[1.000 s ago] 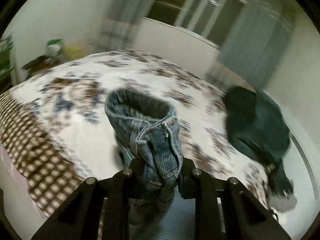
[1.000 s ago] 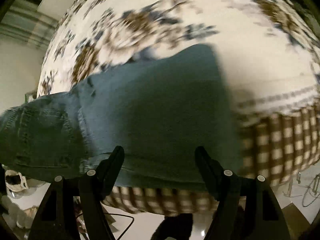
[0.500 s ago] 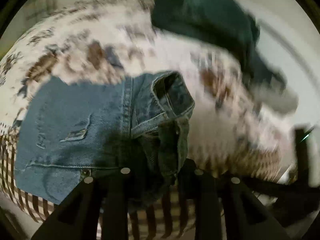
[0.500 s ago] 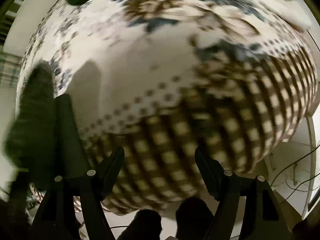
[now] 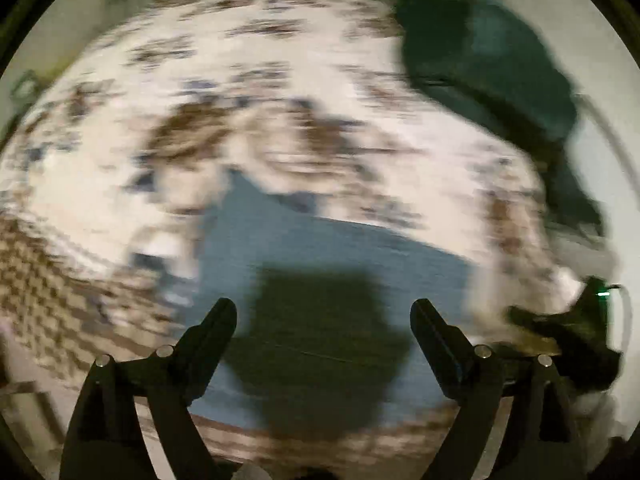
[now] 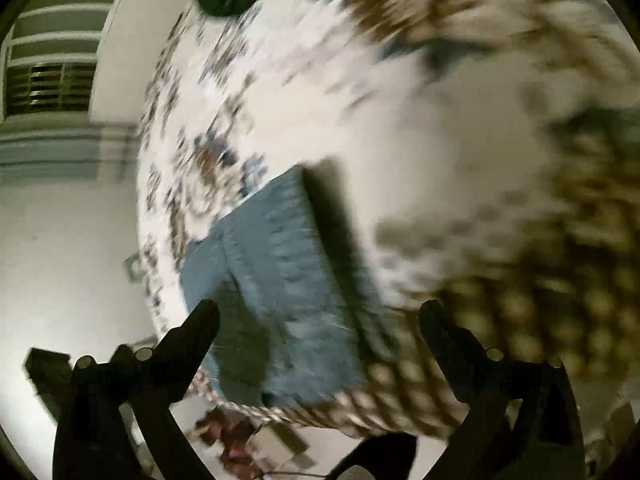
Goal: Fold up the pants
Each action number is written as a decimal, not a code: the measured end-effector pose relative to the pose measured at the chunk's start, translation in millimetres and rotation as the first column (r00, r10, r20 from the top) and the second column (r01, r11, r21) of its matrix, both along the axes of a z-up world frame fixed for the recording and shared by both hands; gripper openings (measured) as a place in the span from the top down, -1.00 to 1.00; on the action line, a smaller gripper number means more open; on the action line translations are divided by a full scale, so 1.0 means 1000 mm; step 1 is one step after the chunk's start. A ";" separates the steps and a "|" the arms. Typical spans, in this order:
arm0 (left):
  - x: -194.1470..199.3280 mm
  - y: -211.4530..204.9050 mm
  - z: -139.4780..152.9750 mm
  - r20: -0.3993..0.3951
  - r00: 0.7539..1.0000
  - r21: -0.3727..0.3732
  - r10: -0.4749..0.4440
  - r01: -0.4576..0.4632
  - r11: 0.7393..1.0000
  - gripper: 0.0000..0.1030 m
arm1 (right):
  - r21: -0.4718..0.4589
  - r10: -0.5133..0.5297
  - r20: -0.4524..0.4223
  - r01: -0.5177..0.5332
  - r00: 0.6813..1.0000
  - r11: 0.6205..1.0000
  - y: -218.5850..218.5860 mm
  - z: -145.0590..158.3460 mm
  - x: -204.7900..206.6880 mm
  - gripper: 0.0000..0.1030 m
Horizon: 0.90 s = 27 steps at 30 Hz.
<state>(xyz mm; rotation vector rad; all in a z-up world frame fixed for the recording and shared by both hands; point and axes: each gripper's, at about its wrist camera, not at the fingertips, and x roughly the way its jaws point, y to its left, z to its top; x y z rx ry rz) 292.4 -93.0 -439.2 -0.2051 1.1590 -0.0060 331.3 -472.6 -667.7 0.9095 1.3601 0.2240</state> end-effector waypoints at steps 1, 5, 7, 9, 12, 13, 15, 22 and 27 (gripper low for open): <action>0.006 0.020 -0.011 -0.025 0.999 0.029 0.030 -0.029 0.999 -0.72 | 0.008 0.014 -0.006 -0.014 1.000 1.000 0.009 -0.008 0.006 -0.97; 0.022 0.067 -0.050 -0.112 0.987 0.066 0.112 -0.105 0.992 -0.72 | -0.029 0.057 -0.113 -0.060 0.992 0.998 0.036 -0.059 0.037 -0.98; 0.027 0.076 -0.066 -0.147 0.981 0.047 0.126 -0.120 0.992 -0.72 | -0.010 0.044 -0.138 -0.045 0.990 0.999 0.038 -0.072 0.040 -0.97; 0.033 0.080 -0.078 -0.167 0.976 0.052 0.137 -0.130 0.990 -0.72 | 0.036 0.030 -0.103 -0.026 0.994 0.999 0.041 -0.066 0.039 -0.14; 0.037 0.076 -0.087 -0.180 0.976 0.038 0.126 -0.121 0.992 -0.72 | -0.032 0.061 -0.086 -0.064 0.994 0.997 0.049 -0.051 0.035 0.71; 0.037 0.074 -0.088 -0.183 0.976 0.030 0.120 -0.116 0.993 -0.72 | -0.038 0.064 -0.068 -0.066 0.996 0.997 0.049 -0.044 0.033 0.73; 0.038 0.072 -0.090 -0.192 0.975 0.018 0.113 -0.111 0.994 -0.72 | -0.054 0.037 -0.045 -0.040 0.998 0.998 0.040 -0.025 0.031 0.76; 0.038 0.062 -0.101 -0.226 0.971 0.005 0.075 -0.076 0.997 -0.72 | -0.124 0.017 -0.179 -0.040 0.984 0.991 0.014 -0.044 0.038 0.28; 0.024 0.061 -0.098 -0.227 0.972 -0.019 0.063 -0.069 0.997 -0.72 | -0.130 -0.090 -0.150 0.071 0.985 0.989 -0.005 -0.005 -0.002 0.04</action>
